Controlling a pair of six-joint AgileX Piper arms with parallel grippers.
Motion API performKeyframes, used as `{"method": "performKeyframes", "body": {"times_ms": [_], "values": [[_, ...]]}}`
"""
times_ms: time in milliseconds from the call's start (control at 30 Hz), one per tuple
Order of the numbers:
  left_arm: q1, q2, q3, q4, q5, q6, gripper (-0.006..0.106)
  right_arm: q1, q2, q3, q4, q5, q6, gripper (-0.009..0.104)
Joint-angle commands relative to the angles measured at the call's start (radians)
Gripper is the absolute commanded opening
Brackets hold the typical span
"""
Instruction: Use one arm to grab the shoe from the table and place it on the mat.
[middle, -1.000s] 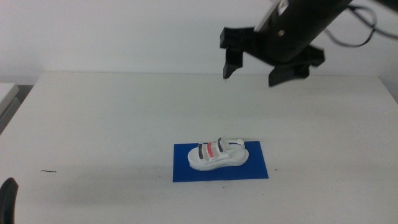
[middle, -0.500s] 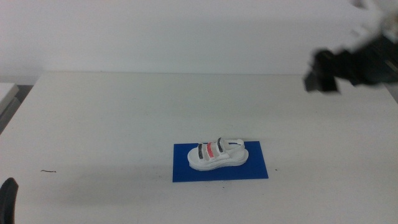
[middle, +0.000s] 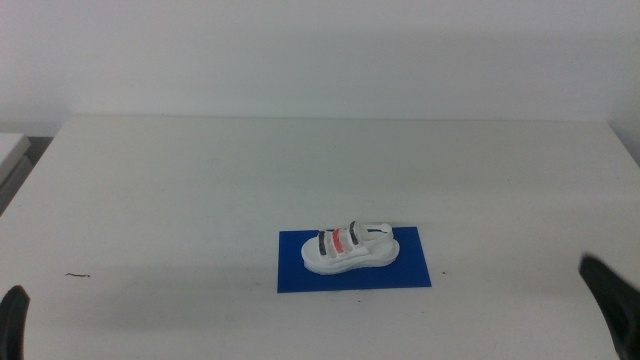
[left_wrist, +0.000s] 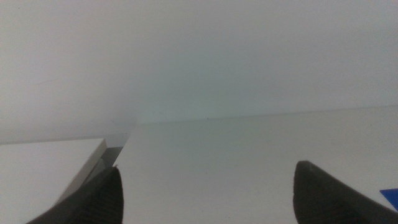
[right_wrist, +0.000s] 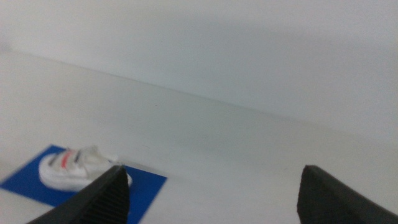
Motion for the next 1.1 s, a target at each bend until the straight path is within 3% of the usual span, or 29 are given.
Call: {"method": "performKeyframes", "body": {"times_ms": [0,133,300,633,700,900,1067], "values": [[-0.002,0.005,0.0,-0.004,-0.012,-0.003,0.094,-0.011,-0.087,0.068,0.028,-0.049,-0.123,0.092],[-0.002,0.005,0.0,-0.004,-0.012,-0.003,0.094,-0.013,-0.218,0.132,0.057,-0.041,-0.13,0.092],[-0.002,0.005,0.0,-0.004,-0.012,-0.003,0.094,-0.059,-0.341,0.146,0.027,-0.023,-0.13,0.092],[-0.002,0.005,0.0,-0.004,-0.012,-0.003,0.094,-0.28,-0.511,0.173,-0.008,0.037,-0.13,0.092],[-0.002,0.005,0.0,-0.004,-0.012,-0.003,0.094,-0.301,-0.531,0.173,-0.008,0.124,-0.13,0.092],[-0.002,0.005,0.0,-0.004,-0.012,-0.003,0.094,-0.302,-0.531,0.173,0.001,0.197,-0.13,0.092],[-0.002,0.005,0.0,-0.004,-0.012,-0.003,0.094,-0.302,-0.531,0.173,0.045,0.215,-0.13,0.092]]}}
